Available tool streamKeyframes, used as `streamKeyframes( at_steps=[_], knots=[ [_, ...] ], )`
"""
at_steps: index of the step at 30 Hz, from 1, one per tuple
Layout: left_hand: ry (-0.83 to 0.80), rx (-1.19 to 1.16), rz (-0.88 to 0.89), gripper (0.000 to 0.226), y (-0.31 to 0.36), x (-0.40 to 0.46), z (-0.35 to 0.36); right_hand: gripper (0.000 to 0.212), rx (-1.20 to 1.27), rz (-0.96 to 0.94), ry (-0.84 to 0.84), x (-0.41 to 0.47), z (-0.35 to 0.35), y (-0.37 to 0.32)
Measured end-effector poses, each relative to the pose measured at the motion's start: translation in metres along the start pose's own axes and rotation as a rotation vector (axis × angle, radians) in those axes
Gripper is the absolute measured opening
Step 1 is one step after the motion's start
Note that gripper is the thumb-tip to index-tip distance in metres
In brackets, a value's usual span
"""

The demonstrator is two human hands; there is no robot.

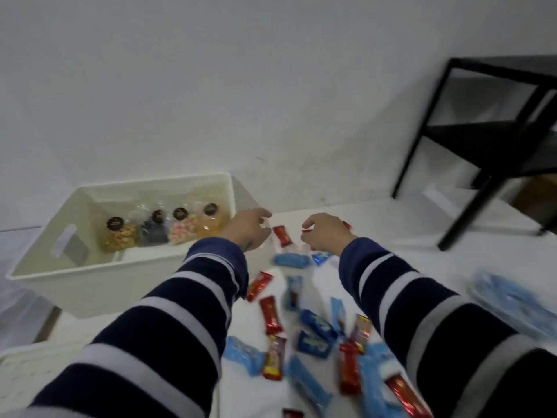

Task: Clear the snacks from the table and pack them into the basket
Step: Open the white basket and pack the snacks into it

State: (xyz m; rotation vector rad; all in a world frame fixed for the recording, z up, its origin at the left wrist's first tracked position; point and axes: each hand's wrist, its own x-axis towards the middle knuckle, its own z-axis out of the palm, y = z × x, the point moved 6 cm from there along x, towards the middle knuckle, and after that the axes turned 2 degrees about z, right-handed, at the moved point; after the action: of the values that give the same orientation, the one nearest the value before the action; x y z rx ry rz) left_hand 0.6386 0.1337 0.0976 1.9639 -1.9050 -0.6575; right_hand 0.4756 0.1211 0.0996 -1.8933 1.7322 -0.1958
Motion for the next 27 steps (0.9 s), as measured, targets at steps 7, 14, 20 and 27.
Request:
streamKeyframes(
  at_steps=[7, 14, 20, 27],
  knots=[
    [-0.103, 0.095, 0.006, 0.041, 0.103, -0.021, 0.129, 0.04, -0.132, 0.124, -0.036, -0.059, -0.051, 0.191],
    [-0.257, -0.071, 0.016, 0.042, 0.206, -0.038, 0.25, 0.04, -0.221, 0.257, -0.016, -0.092, -0.102, 0.36],
    [-0.446, -0.191, -0.041, 0.079, 0.243, -0.061, 0.327, 0.042, -0.07, 0.489, 0.137, -0.11, -0.115, 0.466],
    [-0.38, -0.411, -0.142, 0.107, 0.241, -0.055, 0.355, 0.061, 0.995, 0.697, 0.36, -0.114, -0.077, 0.525]
  ],
)
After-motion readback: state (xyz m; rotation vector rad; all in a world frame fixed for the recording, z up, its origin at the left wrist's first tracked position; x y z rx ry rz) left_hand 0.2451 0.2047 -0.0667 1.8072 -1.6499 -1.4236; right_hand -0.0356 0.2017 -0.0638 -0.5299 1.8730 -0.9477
